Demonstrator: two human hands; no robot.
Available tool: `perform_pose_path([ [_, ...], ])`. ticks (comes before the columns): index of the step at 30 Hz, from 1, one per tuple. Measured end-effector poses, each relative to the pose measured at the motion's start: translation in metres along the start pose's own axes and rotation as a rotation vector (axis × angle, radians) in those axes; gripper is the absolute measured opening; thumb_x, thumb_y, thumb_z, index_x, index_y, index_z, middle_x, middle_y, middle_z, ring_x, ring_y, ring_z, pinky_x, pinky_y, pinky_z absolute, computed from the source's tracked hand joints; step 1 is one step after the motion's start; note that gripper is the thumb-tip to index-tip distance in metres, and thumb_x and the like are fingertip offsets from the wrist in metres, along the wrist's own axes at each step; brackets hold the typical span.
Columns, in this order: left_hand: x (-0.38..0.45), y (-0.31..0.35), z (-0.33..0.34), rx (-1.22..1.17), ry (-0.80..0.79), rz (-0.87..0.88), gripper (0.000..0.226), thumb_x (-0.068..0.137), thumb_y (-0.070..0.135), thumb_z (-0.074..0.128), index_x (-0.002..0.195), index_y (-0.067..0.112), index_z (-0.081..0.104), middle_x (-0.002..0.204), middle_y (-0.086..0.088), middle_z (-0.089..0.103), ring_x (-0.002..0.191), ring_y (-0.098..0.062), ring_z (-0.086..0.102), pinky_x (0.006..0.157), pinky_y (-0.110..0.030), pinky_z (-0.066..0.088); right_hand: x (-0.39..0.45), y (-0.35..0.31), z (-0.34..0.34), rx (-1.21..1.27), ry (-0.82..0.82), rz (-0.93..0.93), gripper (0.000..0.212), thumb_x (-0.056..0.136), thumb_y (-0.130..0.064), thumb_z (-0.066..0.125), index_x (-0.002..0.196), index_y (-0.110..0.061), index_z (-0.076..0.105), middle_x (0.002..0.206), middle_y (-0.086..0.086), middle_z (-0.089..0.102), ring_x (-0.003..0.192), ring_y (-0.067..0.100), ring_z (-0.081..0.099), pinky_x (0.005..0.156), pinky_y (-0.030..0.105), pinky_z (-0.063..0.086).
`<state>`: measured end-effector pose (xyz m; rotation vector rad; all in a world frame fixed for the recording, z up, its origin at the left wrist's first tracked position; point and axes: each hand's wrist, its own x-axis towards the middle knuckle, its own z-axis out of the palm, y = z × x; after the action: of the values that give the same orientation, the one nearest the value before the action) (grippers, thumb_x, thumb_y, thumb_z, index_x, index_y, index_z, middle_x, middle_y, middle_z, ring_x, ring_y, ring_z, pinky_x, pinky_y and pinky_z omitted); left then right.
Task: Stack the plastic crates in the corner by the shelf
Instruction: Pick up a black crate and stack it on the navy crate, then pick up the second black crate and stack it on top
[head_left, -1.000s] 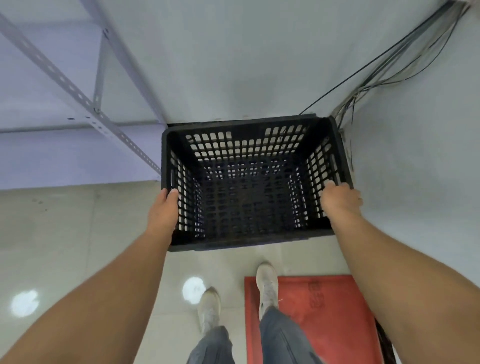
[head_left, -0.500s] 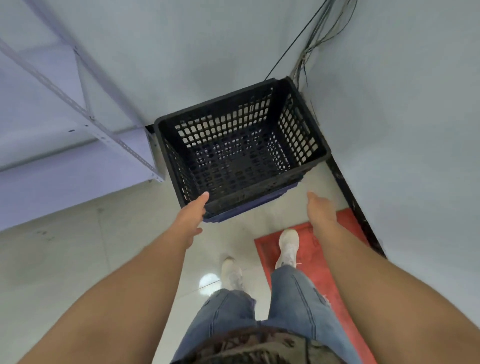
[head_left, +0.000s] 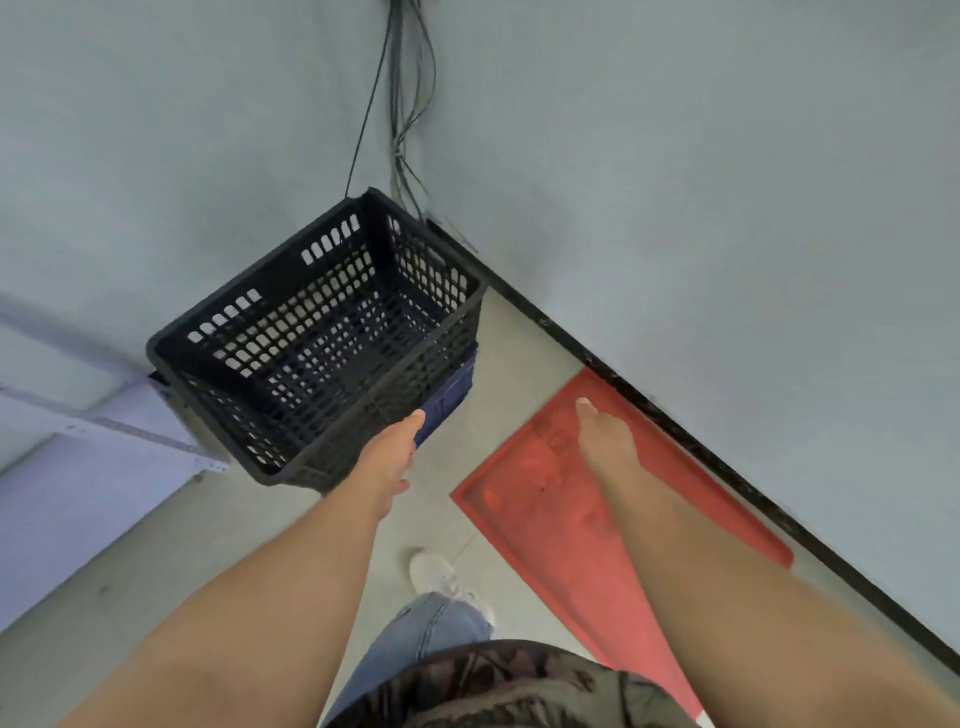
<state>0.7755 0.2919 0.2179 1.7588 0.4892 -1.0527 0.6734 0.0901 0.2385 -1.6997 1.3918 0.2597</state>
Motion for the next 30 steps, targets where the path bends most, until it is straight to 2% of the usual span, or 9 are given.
perform_pose_path([
  [3, -0.023, -0.009, 0.037, 0.082, -0.067, 0.042, 0.059, 0.092, 0.05, 0.046, 0.141, 0.018, 0.039, 0.143, -0.005, 0.045, 0.124, -0.023, 0.047, 0.095, -0.04, 0.04, -0.014, 0.04, -0.035, 0.074, 0.044, 0.016, 0.05, 0.102, -0.036, 0.03, 0.071, -0.005, 0.054, 0.08, 0.011, 0.056, 0.088, 0.028, 0.051, 0.079, 0.033, 0.037],
  [5, -0.04, -0.02, 0.066, 0.136, -0.114, 0.064, 0.058, 0.092, 0.047, 0.047, 0.141, 0.016, 0.039, 0.143, -0.006, 0.045, 0.124, -0.024, 0.048, 0.096, -0.04, 0.041, -0.025, 0.074, -0.058, 0.148, 0.092, 0.051, 0.049, 0.101, -0.037, 0.032, 0.062, -0.009, 0.046, 0.074, 0.008, 0.05, 0.082, 0.026, 0.048, 0.074, 0.032, 0.036],
  [11, -0.109, -0.07, 0.155, 0.306, -0.242, 0.091, 0.058, 0.094, 0.043, 0.046, 0.141, 0.01, 0.037, 0.144, -0.011, 0.043, 0.128, -0.027, 0.045, 0.102, -0.043, 0.039, -0.073, 0.199, -0.124, 0.422, 0.174, 0.16, 0.052, 0.099, -0.038, 0.036, 0.101, 0.006, 0.064, 0.105, 0.024, 0.063, 0.1, 0.038, 0.06, 0.088, 0.041, 0.044],
  [14, -0.136, -0.103, 0.198, 0.395, -0.321, 0.11, 0.057, 0.094, 0.044, 0.045, 0.142, 0.014, 0.037, 0.144, -0.011, 0.043, 0.127, -0.027, 0.046, 0.097, -0.041, 0.04, -0.106, 0.268, -0.155, 0.538, 0.25, 0.227, 0.044, 0.099, -0.038, 0.036, 0.091, -0.003, 0.061, 0.099, 0.022, 0.06, 0.091, 0.034, 0.058, 0.077, 0.035, 0.039],
  [17, -0.164, -0.132, 0.243, 0.44, -0.396, 0.15, 0.054, 0.094, 0.043, 0.045, 0.141, 0.017, 0.039, 0.139, -0.012, 0.047, 0.118, -0.026, 0.052, 0.09, -0.039, 0.043, -0.133, 0.335, -0.178, 0.674, 0.354, 0.305, 0.04, 0.097, -0.039, 0.039, 0.093, -0.006, 0.061, 0.1, 0.016, 0.059, 0.1, 0.036, 0.061, 0.078, 0.037, 0.04],
  [21, -0.201, -0.171, 0.296, 0.506, -0.498, 0.214, 0.038, 0.092, 0.035, 0.053, 0.126, 0.016, 0.051, 0.114, -0.007, 0.06, 0.095, -0.02, 0.06, 0.068, -0.031, 0.049, -0.174, 0.403, -0.205, 0.858, 0.463, 0.375, 0.025, 0.092, -0.029, 0.044, 0.084, -0.007, 0.054, 0.082, 0.011, 0.052, 0.08, 0.028, 0.054, 0.071, 0.036, 0.037],
  [25, -0.234, -0.197, 0.349, 0.612, -0.605, 0.278, 0.025, 0.091, 0.024, 0.056, 0.115, 0.018, 0.056, 0.099, -0.003, 0.06, 0.077, -0.015, 0.06, 0.054, -0.026, 0.05, -0.209, 0.458, -0.222, 1.075, 0.565, 0.447, 0.017, 0.09, -0.021, 0.048, 0.079, -0.009, 0.054, 0.077, 0.007, 0.05, 0.075, 0.025, 0.053, 0.067, 0.034, 0.038],
  [28, -0.254, -0.211, 0.393, 0.704, -0.688, 0.308, 0.023, 0.09, 0.022, 0.059, 0.113, 0.022, 0.057, 0.102, 0.0, 0.059, 0.085, -0.016, 0.059, 0.06, -0.029, 0.051, -0.23, 0.49, -0.233, 1.184, 0.654, 0.488, 0.014, 0.09, -0.026, 0.053, 0.081, -0.017, 0.058, 0.089, 0.01, 0.059, 0.083, 0.026, 0.058, 0.072, 0.036, 0.044],
  [30, -0.266, -0.22, 0.423, 0.772, -0.756, 0.324, 0.025, 0.09, 0.022, 0.058, 0.114, 0.023, 0.057, 0.105, 0.001, 0.057, 0.097, -0.02, 0.057, 0.07, -0.035, 0.051, -0.239, 0.51, -0.238, 1.214, 0.714, 0.487, 0.016, 0.09, -0.025, 0.057, 0.095, -0.011, 0.064, 0.103, 0.019, 0.061, 0.097, 0.03, 0.06, 0.082, 0.039, 0.047],
])
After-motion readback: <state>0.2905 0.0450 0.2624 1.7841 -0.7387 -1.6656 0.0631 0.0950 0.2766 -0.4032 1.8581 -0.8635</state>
